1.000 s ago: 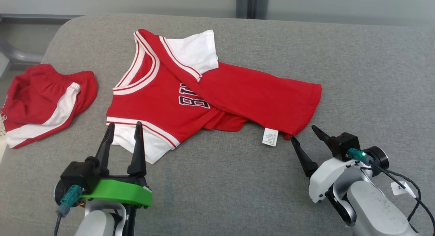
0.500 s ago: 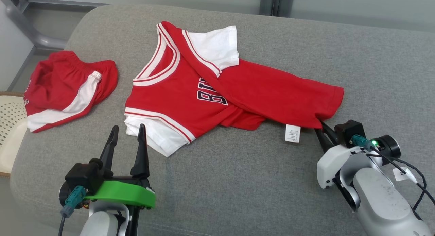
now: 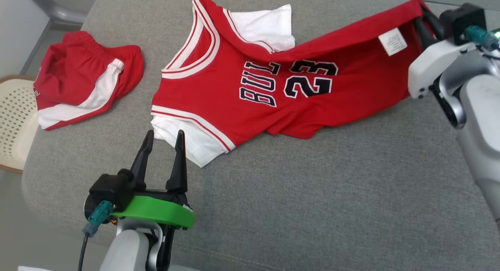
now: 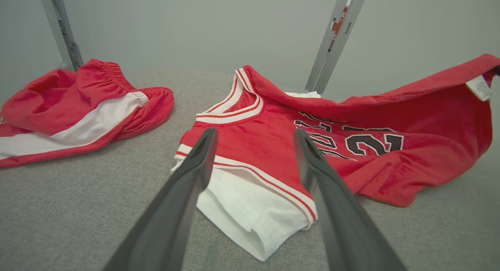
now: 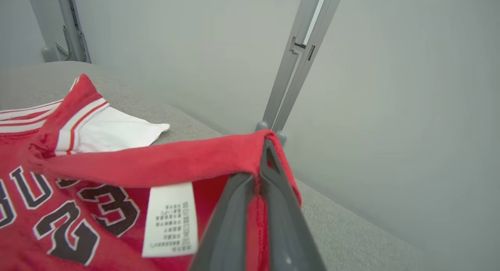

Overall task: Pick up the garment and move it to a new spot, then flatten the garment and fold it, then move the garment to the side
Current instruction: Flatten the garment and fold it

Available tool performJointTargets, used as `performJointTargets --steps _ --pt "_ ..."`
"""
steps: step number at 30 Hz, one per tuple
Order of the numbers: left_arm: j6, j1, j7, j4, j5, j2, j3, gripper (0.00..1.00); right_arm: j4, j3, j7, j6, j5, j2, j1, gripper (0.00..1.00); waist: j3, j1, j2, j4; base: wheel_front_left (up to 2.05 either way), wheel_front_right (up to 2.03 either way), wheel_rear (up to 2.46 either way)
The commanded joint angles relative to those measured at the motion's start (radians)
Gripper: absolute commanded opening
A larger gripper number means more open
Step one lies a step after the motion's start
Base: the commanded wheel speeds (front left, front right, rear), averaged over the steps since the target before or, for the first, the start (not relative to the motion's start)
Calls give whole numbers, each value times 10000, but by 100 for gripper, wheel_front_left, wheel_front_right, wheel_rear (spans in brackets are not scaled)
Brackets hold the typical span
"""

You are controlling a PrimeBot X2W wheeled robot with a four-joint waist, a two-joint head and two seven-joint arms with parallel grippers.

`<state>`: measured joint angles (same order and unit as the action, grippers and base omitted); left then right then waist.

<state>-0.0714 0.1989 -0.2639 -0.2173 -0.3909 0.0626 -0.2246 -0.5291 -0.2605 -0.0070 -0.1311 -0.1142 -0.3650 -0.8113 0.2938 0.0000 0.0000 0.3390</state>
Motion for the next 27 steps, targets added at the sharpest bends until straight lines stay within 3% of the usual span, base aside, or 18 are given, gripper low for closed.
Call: performJointTargets --steps 1,3,4,5,10,14,20,23,27 --pt "-71 215 -8 -44 -52 -51 4 100 -298 -85 63 6 -93 -146 -431 0 668 0 0 477 0 0 0" --pt "-100 363 -8 -64 -72 -74 -5 100 -934 -88 39 6 -229 -255 -1100 0 851 0 0 552 0 0 0" --pt "-124 411 -8 -101 -82 -93 -20 100 -1342 -46 -77 6 -291 -278 -1387 42 902 0 0 574 0 0 0" --pt "-138 437 -8 -131 -88 -103 -36 100 -1656 -15 -201 6 -253 -296 -1616 98 932 0 0 581 0 0 0" --pt "-175 557 -8 -288 24 -117 -26 100 -3021 360 -1438 6 -119 103 -2186 100 712 0 0 440 0 0 0" --pt "-158 327 -8 -389 105 -120 34 100 -3221 211 -2247 6 -277 509 -1520 100 294 0 0 158 0 0 0" --pt "-184 -19 -8 -604 334 -113 162 100 -2247 -325 -2583 6 -841 964 307 100 -518 0 0 -289 0 0 0" --pt "-191 -187 -8 -687 430 -112 192 100 -1133 -387 -2583 6 -1113 965 1535 100 -869 0 0 -382 0 0 0" --pt "-225 -359 -8 -780 482 -74 173 100 -528 -566 -2586 6 -1282 865 2849 100 -1199 0 0 -390 0 0 0"
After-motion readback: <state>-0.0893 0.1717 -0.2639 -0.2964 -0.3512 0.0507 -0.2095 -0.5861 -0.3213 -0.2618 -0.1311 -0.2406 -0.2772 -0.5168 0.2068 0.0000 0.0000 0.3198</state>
